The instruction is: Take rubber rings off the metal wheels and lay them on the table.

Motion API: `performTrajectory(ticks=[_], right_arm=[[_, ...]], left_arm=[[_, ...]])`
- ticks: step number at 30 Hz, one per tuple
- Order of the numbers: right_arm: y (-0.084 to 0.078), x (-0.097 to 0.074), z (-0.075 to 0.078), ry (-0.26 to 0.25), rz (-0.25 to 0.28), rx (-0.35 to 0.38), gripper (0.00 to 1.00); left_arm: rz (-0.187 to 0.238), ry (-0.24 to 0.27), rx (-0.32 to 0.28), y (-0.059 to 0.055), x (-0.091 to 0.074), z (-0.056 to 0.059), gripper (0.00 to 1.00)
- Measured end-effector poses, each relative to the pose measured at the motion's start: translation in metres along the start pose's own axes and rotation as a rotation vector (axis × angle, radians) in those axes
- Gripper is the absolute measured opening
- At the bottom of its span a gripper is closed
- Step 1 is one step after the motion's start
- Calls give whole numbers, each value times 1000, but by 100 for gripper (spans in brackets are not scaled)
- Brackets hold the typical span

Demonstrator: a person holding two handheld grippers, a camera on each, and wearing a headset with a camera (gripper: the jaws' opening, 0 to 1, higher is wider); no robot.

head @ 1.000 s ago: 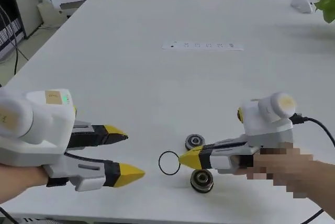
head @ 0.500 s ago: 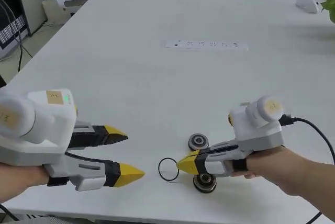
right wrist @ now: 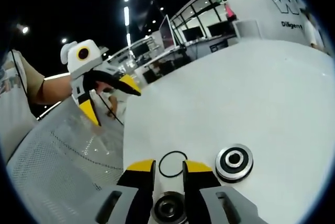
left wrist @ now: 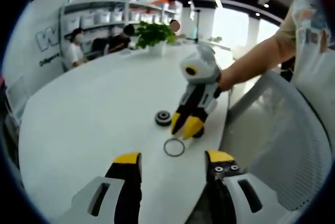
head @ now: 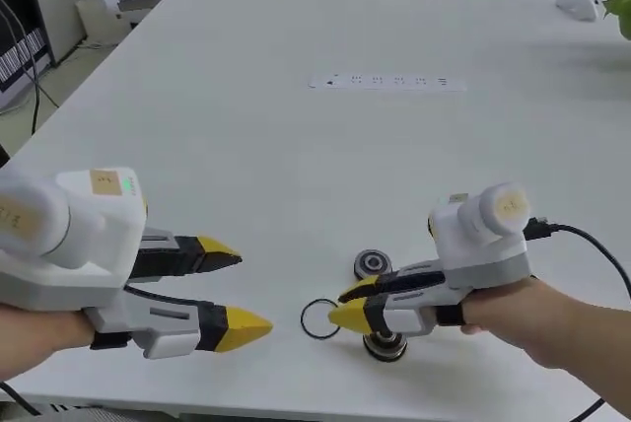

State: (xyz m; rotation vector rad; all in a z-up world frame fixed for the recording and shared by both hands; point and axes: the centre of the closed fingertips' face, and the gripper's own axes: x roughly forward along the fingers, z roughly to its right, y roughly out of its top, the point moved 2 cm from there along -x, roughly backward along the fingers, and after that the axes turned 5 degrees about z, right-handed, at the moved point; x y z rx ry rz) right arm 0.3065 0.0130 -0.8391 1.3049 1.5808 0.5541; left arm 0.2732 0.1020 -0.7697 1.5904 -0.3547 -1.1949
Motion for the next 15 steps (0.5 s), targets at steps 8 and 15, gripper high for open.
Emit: performTrajectory(ticks=[8, 15], right_arm=[[7, -5, -3, -4, 29, -16, 23], [9, -15, -5, -8, 45, -34, 27]], left_arm=[[-4, -5, 0, 1, 2, 1, 49], [-14, -15, 1, 1, 8, 0, 49]])
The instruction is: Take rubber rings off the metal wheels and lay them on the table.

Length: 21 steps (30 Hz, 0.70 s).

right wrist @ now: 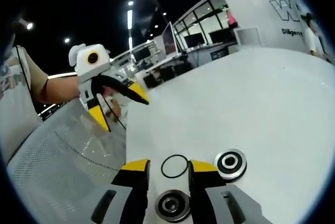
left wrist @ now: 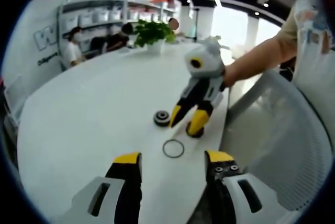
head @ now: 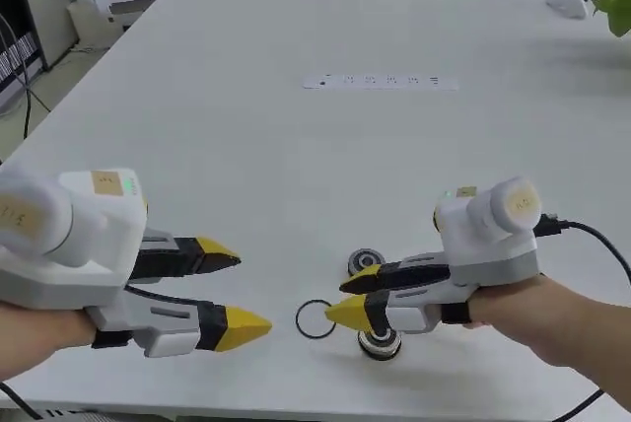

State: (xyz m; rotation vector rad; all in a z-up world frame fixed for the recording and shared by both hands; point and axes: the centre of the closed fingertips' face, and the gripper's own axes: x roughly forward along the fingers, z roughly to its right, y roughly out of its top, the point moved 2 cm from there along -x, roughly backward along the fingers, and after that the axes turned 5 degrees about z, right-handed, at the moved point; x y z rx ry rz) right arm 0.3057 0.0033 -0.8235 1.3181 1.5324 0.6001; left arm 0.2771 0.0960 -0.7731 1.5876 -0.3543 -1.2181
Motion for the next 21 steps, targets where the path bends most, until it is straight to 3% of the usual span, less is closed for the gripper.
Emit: performTrajectory(ticks=[6, 10, 14, 21], right_arm=[[0, -11, 1, -9, 10, -9, 29], [1, -18, 1, -11, 28, -7, 30], [-1, -24, 2, -21, 32, -6, 30], [-4, -35, 1, -37, 42, -12, 31]], left_arm=[[-23, -23, 16, -1, 8, 2, 48], [-13, -39, 0, 3, 13, 2, 48], [-42, -51, 30, 2, 21, 2, 48], [-44, -74, 44, 6, 30, 5, 48]])
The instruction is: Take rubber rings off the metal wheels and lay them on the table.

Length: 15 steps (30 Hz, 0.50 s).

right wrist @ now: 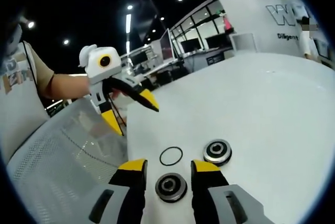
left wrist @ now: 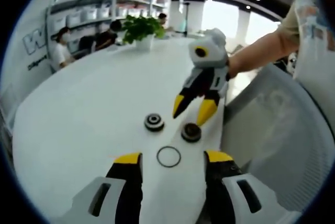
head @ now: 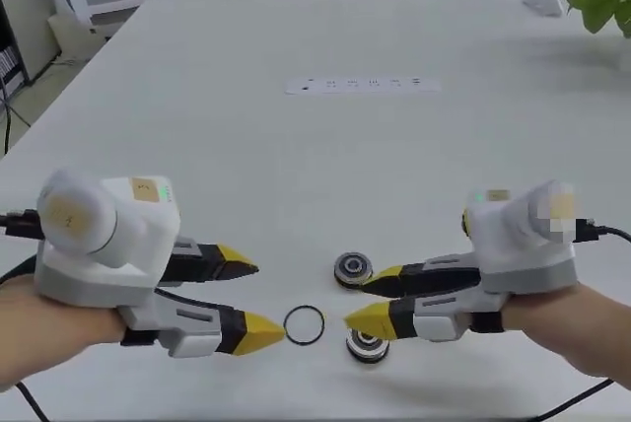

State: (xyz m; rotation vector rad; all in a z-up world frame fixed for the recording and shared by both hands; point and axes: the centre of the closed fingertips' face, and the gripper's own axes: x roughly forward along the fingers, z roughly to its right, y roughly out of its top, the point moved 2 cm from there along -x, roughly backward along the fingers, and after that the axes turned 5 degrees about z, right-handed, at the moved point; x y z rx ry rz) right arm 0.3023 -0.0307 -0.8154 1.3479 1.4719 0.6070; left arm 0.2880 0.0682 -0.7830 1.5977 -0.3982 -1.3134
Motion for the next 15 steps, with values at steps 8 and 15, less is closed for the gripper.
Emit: performTrajectory(ticks=[8, 15], right_arm=[[-6, -11, 1, -19, 2, 1, 33], [-16, -16, 0, -31, 0, 8, 34]], left_arm=[[-4, -18, 12, 4, 10, 2, 48], [-19, -41, 27, 4, 21, 5, 47]])
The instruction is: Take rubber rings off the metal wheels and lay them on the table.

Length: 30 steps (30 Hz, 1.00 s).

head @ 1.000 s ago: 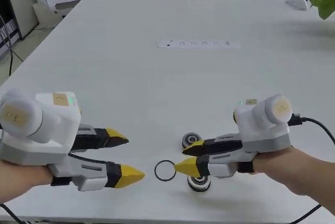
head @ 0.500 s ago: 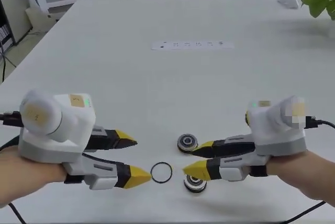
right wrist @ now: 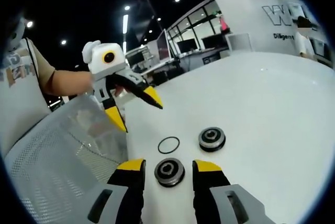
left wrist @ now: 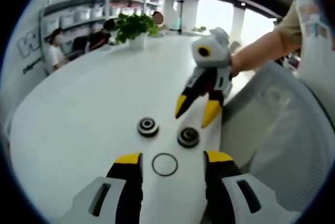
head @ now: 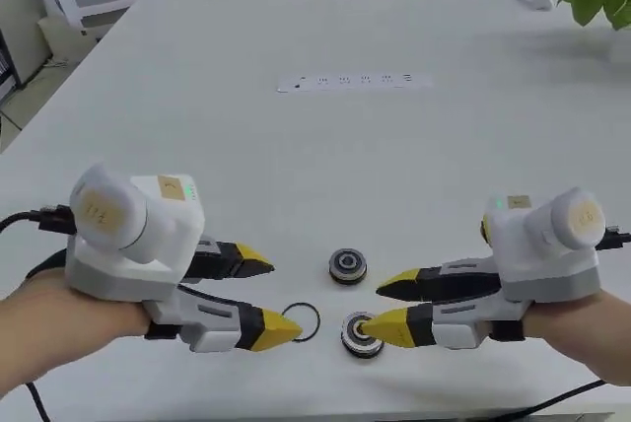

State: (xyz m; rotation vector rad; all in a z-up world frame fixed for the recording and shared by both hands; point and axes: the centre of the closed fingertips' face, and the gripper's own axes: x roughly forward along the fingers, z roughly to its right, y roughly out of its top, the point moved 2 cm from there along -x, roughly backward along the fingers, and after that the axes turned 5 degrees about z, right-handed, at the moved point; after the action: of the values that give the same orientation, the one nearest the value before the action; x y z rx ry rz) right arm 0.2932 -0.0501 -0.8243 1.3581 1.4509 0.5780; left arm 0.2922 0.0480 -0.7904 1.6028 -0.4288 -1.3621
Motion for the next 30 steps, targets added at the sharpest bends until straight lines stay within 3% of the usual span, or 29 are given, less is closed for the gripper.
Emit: performTrajectory(ticks=[17, 30], right_arm=[[-20, -5, 4, -18, -20, 9, 29], [-31, -1, 3, -11, -42, -18, 23]], left_arm=[[-34, -75, 36, 0, 33, 12, 45], [-55, -111, 44, -3, 48, 21, 42]])
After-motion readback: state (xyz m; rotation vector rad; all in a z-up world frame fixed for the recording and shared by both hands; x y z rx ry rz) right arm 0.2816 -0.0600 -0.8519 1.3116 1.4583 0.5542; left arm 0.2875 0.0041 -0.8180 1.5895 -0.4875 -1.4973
